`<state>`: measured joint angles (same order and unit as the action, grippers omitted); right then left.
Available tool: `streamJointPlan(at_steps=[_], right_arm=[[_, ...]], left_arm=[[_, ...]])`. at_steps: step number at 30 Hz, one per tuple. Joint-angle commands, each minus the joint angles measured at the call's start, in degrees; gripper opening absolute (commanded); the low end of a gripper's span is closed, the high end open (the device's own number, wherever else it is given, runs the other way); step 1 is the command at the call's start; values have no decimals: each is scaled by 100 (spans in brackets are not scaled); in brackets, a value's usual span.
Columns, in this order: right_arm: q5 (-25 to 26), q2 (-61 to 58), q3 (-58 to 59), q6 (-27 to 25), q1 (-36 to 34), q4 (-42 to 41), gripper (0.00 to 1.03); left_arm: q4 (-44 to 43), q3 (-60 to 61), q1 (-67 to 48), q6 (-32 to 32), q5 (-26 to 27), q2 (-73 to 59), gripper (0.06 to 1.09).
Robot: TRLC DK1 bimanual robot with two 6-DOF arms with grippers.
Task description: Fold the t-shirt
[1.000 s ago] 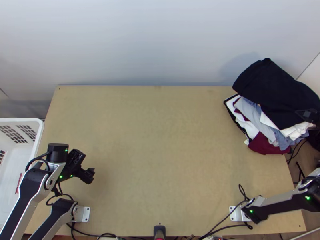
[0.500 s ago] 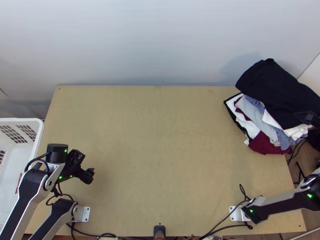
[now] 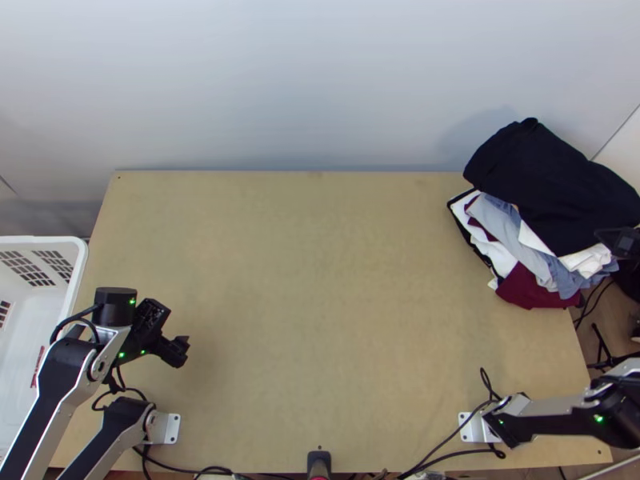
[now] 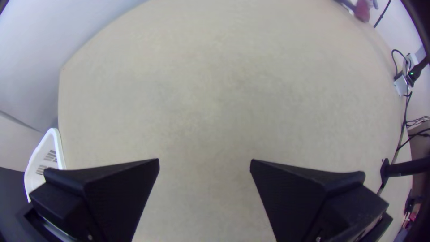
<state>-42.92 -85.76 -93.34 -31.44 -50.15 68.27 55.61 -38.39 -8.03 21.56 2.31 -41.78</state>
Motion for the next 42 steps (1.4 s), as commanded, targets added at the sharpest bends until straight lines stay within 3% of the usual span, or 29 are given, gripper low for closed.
streamJointPlan(at_steps=[1, 4, 9, 10, 15, 18, 23, 26, 32, 36, 42], right_arm=[[117, 648, 193, -108, -39, 108, 98], [249, 1307, 387, 6, -47, -191, 98], [363, 3241, 1855, 1254, 269, -2090, 97], [530, 3619, 2162, 1685, 454, -2476, 96], [1198, 4893, 2804, 2292, 1596, -2714, 96], [1681, 5763, 3472, 2775, 1816, -3777, 97], [1734, 6493, 4403, 2854, 1825, -4348, 98], [1743, 7037, 5054, 2749, 1833, -4709, 98], [1681, 8470, 6284, 2661, 1851, -5113, 98], [1558, 8602, 6513, 2757, 2159, -5227, 98], [1541, 8620, 7102, 2608, 2633, -6669, 98]], left_arm=[[-183, -2, 3, -249, -178, 30, 105], [-376, -19, -5, -504, -424, 91, 105], [-1097, 324, 91, -565, -1048, 847, 105], [-1211, 376, 170, -574, -1092, 1014, 105], [-1721, 420, 584, -574, -1083, 1831, 105], [-2160, 710, 768, -583, -1083, 2323, 105], [-3250, 1431, 768, -785, -1039, 3624, 105], [-3329, 1642, 636, -838, -819, 4196, 105], [-3619, 1651, 390, -1093, -661, 4196, 105], [-4190, 1914, 373, -1189, -661, 4196, 105], [-4718, 2415, 381, -1075, -661, 4204, 105]])
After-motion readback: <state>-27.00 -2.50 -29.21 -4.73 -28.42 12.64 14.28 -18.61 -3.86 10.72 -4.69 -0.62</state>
